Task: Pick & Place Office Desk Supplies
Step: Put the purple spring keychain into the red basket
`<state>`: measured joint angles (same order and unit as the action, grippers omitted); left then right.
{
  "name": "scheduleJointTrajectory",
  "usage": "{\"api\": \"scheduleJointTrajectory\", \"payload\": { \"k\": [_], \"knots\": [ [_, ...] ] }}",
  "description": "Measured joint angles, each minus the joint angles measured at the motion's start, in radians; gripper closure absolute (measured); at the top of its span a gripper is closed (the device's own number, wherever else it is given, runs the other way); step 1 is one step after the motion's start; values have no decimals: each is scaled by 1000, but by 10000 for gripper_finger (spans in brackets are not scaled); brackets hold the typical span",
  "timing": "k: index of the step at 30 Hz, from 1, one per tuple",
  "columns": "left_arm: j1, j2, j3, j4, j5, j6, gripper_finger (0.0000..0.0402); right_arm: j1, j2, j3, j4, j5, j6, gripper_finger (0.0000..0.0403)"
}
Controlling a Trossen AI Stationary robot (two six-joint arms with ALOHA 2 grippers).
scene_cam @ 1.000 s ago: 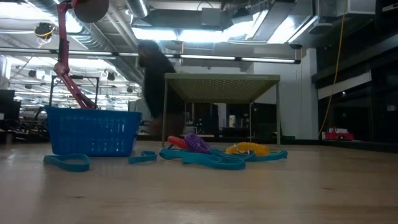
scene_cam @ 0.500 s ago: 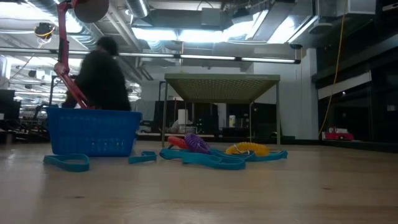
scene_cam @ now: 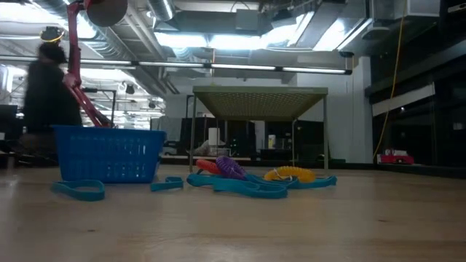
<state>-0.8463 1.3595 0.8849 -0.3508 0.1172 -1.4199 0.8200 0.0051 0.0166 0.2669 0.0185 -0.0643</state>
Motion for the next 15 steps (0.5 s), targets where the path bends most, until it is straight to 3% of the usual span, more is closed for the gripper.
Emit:
{"api": "scheduleJointTrajectory", "payload": {
  "k": [6, 10, 12, 15],
  "knots": [
    [100, -155, 52, 3, -290, 118, 272, 0, 0, 0, -4, 0, 0, 225],
    [234, -236, 64, 59, -444, 281, 272, 0, 0, 0, -32, 0, 0, 224],
    [320, -254, 65, 107, -456, 367, 272, 0, 0, 0, -37, 0, 0, 224],
    [451, -237, 65, 193, -386, 491, 272, 0, 0, 0, -38, 0, 1, 224]
  ]
}}
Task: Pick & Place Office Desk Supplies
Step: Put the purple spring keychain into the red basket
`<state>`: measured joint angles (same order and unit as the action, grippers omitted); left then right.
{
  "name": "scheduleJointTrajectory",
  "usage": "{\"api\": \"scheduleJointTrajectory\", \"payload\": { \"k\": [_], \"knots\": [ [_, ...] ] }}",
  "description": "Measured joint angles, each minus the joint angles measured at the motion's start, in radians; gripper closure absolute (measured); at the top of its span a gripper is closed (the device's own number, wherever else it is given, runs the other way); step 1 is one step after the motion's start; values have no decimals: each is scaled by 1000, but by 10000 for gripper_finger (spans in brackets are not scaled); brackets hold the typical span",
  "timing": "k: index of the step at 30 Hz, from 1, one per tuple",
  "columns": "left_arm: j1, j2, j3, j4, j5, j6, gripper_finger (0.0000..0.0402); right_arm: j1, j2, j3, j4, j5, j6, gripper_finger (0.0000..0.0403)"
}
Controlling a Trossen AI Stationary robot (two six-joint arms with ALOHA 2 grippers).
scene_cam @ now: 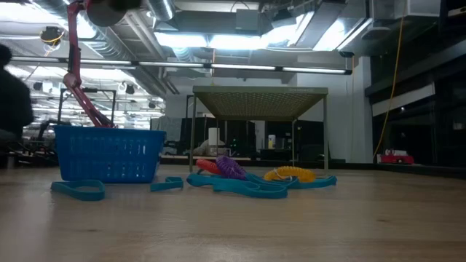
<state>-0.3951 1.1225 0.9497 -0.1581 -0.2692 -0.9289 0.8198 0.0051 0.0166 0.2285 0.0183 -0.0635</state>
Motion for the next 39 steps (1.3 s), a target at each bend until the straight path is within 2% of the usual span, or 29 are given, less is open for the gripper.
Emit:
{"api": "scheduleJointTrajectory", "payload": {
  "k": [7, 14, 22, 30, 36, 39],
  "knots": [
    [203, 199, 0, 53, 261, 119, 272, 0, 0, 0, 0, 0, 1, 224],
    [284, 385, -1, 87, 363, 141, 272, 0, 0, 0, 1, 0, 1, 224],
    [295, 452, 0, 11, 376, 166, 272, 0, 0, 0, 0, 0, -5, 224],
    [299, 453, 0, -117, 321, 164, 272, 0, 0, 0, 0, 0, -50, 224],
    [301, 453, 0, -87, 343, 143, 272, 0, 0, 0, 0, 0, -50, 224],
    [301, 453, 0, 7, 410, 131, 272, 0, 0, 0, 0, 0, -50, 224]
  ]
}}
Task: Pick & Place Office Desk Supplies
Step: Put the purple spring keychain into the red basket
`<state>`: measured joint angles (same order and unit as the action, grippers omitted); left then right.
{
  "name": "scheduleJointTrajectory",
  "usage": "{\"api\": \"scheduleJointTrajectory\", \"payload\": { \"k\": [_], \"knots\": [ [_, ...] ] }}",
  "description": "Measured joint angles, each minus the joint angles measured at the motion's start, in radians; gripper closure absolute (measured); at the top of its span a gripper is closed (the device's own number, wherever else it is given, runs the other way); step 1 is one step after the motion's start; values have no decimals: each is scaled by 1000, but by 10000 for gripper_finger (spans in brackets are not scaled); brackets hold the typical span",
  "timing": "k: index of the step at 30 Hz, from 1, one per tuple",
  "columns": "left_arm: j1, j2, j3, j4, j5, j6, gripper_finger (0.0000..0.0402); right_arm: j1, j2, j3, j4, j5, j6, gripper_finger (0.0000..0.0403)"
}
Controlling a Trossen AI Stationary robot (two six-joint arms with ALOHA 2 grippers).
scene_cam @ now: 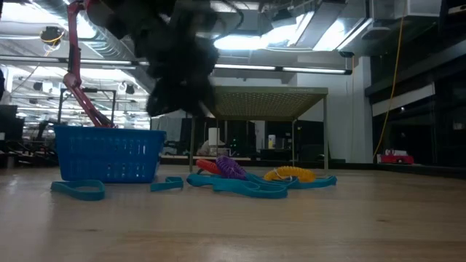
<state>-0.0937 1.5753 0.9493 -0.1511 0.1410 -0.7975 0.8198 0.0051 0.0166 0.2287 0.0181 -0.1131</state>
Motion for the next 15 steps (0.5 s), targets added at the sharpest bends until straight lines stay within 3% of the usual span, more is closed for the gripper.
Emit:
{"api": "scheduleJointTrajectory", "payload": {
  "k": [3, 5, 9, 15],
  "knots": [
    [-1, -1, 0, 128, 52, 1, 272, 0, 0, 0, 0, 0, 0, 224],
    [-12, -1, 7, 149, 22, 8, 272, 0, 0, 0, 0, 0, 0, 224],
    [-48, 10, 99, 21, -54, 103, 272, 0, 0, 0, 0, 0, 0, 224],
    [-99, 88, 350, -276, -159, 330, 272, 0, 0, 0, 0, 0, 0, 225]
  ]
}}
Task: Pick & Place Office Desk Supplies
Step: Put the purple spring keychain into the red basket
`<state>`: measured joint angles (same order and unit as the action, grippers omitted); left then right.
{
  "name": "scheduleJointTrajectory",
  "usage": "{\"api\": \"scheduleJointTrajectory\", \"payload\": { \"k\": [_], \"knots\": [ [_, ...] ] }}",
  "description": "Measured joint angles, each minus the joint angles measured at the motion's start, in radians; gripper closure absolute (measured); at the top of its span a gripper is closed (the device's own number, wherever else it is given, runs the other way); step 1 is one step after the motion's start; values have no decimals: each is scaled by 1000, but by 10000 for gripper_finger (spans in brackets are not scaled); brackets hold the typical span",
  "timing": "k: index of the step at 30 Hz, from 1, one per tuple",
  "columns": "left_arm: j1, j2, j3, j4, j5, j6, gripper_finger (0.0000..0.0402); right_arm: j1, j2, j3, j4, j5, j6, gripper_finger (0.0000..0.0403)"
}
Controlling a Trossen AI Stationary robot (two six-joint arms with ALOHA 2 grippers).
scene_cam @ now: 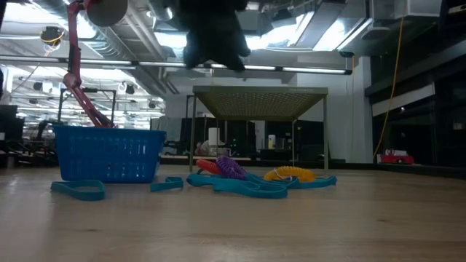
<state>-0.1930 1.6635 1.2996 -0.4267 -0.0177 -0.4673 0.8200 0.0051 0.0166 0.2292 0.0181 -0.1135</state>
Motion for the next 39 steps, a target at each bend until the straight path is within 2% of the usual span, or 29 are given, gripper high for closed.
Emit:
{"api": "scheduleJointTrajectory", "payload": {
  "k": [4, 7, 13, 17, 24, 29, 34, 39],
  "knots": [
    [-12, 113, 191, -205, -43, 130, 272, 0, 0, 0, 1, 0, 0, 225],
    [-8, 223, 320, -358, -43, 165, 272, 0, 0, 0, 2, 0, 0, 225],
    [-3, 430, 573, -700, -93, 30, 272, 0, 0, 0, 2, -9, 15, 225],
    [-15, 501, 680, -723, -103, -39, 272, 0, 0, 0, 2, -11, 26, 225],
    [-14, 519, 711, -761, -51, -353, 272, 0, 0, 0, -3, -10, 20, 225],
    [-43, 519, 709, -844, -157, -480, 272, 0, 0, 0, -11, -10, 24, 225],
    [-68, 519, 643, -790, -118, -651, 272, 0, 0, 0, -20, -8, 24, 225],
    [-115, 518, 626, -774, -238, -816, 272, 0, 0, 0, -21, -8, 24, 225]
  ]
}}
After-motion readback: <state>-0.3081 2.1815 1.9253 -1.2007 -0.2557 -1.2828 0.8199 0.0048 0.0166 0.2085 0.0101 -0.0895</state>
